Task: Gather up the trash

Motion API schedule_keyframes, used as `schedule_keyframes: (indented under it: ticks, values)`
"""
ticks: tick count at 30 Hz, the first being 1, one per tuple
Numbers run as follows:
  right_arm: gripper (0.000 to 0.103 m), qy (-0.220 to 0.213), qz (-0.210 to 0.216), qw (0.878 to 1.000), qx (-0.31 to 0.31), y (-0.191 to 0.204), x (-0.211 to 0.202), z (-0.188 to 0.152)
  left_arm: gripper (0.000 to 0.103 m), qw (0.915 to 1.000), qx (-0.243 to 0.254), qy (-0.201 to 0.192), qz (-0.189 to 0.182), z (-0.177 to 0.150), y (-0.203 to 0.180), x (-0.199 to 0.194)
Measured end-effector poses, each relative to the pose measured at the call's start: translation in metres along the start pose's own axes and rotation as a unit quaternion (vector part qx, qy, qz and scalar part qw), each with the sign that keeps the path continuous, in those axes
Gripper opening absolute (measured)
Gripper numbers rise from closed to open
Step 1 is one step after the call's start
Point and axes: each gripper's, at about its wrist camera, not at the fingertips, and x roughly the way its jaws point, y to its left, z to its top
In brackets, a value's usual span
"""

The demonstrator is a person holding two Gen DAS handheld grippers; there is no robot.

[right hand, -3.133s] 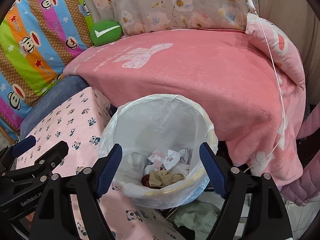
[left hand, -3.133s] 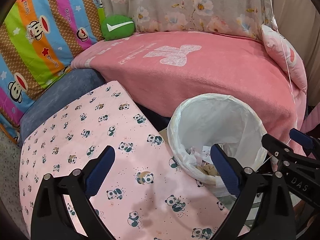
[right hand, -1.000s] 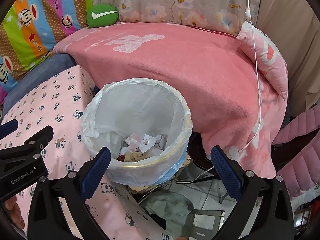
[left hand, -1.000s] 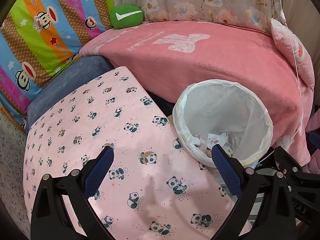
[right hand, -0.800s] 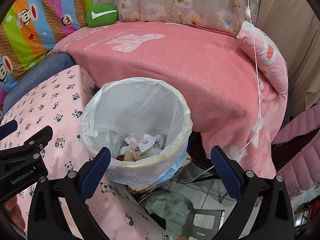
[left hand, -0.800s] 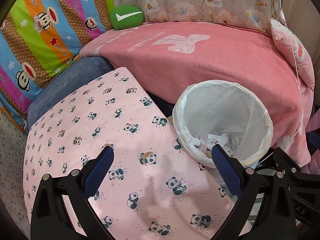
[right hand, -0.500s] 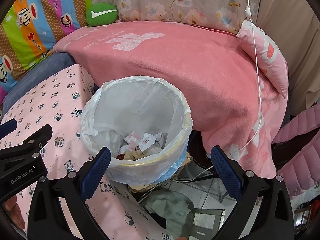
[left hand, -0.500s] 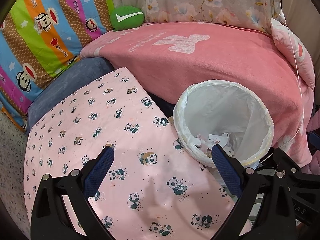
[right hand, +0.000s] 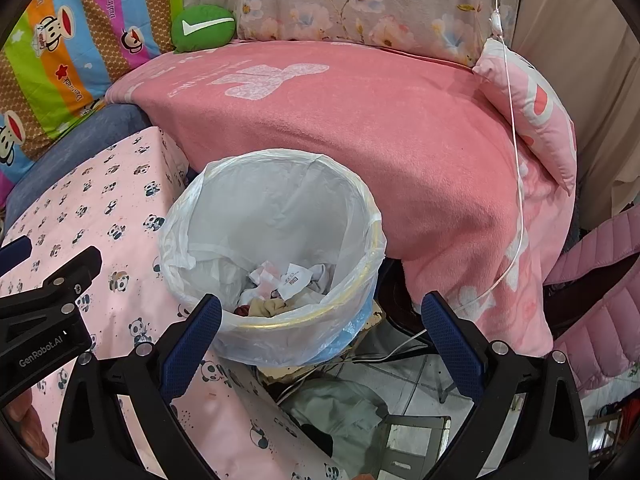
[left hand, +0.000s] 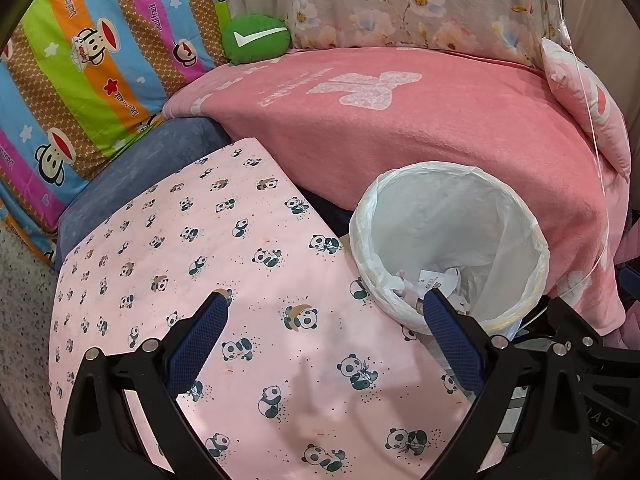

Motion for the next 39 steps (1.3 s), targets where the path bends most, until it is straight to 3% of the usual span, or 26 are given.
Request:
schedule_keyframes:
  ticks: [39]
  values:
    - [0.099,0.001,-0.001,1.0,0.001,-0.001,0.0013,-0.002,0.094,0.9999,0.009,-0.005,-0.003,-0.0004,-0.0084,-0.0017]
